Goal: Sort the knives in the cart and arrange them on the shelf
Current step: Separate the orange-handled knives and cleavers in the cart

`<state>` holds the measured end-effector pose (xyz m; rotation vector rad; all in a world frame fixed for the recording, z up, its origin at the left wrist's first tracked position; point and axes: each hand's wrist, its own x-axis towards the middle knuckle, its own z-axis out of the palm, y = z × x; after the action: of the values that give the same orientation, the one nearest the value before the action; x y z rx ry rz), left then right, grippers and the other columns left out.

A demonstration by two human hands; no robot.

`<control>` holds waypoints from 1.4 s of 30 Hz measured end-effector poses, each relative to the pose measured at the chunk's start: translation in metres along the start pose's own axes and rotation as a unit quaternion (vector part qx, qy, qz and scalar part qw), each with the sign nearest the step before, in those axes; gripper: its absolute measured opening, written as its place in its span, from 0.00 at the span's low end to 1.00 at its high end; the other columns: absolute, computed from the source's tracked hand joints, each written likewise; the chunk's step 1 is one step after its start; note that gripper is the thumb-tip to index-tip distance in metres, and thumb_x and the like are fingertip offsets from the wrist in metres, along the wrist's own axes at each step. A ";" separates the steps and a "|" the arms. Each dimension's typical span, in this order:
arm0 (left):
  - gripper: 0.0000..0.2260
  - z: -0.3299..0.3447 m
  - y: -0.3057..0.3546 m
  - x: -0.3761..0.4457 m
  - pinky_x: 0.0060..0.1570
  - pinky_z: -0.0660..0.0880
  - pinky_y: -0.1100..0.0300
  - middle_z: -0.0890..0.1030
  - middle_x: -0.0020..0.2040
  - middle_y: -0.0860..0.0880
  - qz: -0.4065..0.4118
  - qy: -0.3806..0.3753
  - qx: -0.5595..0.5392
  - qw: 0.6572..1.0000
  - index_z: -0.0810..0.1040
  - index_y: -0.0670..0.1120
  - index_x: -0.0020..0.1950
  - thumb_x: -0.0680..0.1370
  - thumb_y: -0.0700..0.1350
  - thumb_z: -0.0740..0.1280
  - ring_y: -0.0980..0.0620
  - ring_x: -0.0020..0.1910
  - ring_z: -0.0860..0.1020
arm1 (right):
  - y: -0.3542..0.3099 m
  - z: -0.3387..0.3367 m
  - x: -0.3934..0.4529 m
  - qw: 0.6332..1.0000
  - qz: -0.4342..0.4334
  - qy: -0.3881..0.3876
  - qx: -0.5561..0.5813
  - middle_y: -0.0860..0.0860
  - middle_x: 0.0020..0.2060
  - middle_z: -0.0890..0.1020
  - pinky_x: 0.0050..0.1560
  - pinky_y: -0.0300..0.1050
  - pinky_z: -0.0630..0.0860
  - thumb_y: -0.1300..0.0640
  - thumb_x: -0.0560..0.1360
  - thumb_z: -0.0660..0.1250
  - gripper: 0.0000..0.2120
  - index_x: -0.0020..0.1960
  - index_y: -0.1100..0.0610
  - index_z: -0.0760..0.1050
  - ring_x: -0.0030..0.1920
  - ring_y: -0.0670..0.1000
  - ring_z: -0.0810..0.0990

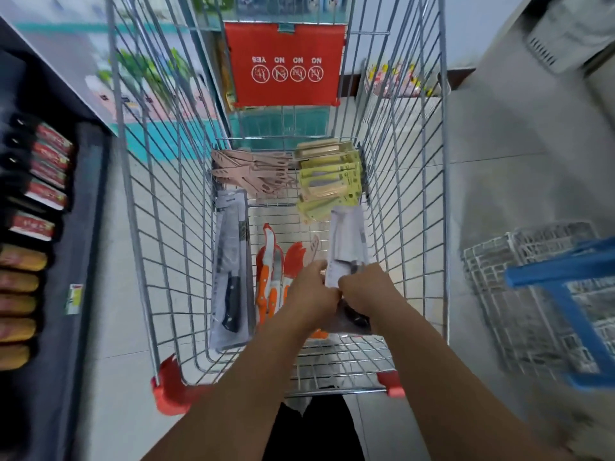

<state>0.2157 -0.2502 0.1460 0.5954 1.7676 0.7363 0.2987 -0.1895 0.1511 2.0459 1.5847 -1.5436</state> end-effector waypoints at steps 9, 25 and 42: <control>0.14 -0.054 -0.041 0.006 0.54 0.76 0.48 0.76 0.57 0.44 -0.015 0.166 0.109 0.980 0.74 0.49 0.61 0.76 0.49 0.65 0.45 0.53 0.78 | -0.031 0.071 -0.007 0.975 -0.132 -0.133 0.121 0.54 0.44 0.77 0.44 0.45 0.79 0.65 0.75 0.61 0.17 0.63 0.55 0.65 0.45 0.52 0.78; 0.28 -0.082 -0.097 0.035 0.67 0.68 0.53 0.66 0.70 0.51 -0.083 0.114 0.385 0.912 0.66 0.47 0.72 0.73 0.42 0.71 0.48 0.68 0.65 | -0.033 0.151 0.044 0.941 -0.152 -0.299 -0.056 0.60 0.54 0.81 0.58 0.53 0.78 0.62 0.80 0.54 0.14 0.63 0.58 0.73 0.54 0.58 0.80; 0.29 -0.004 -0.093 0.073 0.73 0.56 0.49 0.48 0.77 0.41 -0.144 0.129 0.290 0.937 0.44 0.44 0.78 0.82 0.46 0.55 0.42 0.76 0.51 | 0.034 0.102 0.101 0.969 -0.116 -0.009 -0.218 0.58 0.62 0.71 0.61 0.50 0.70 0.51 0.77 0.64 0.23 0.69 0.57 0.66 0.62 0.58 0.71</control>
<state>0.1867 -0.2630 0.0317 0.6230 2.2756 0.0754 0.2542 -0.2028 0.0116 1.6522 2.0005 -1.1297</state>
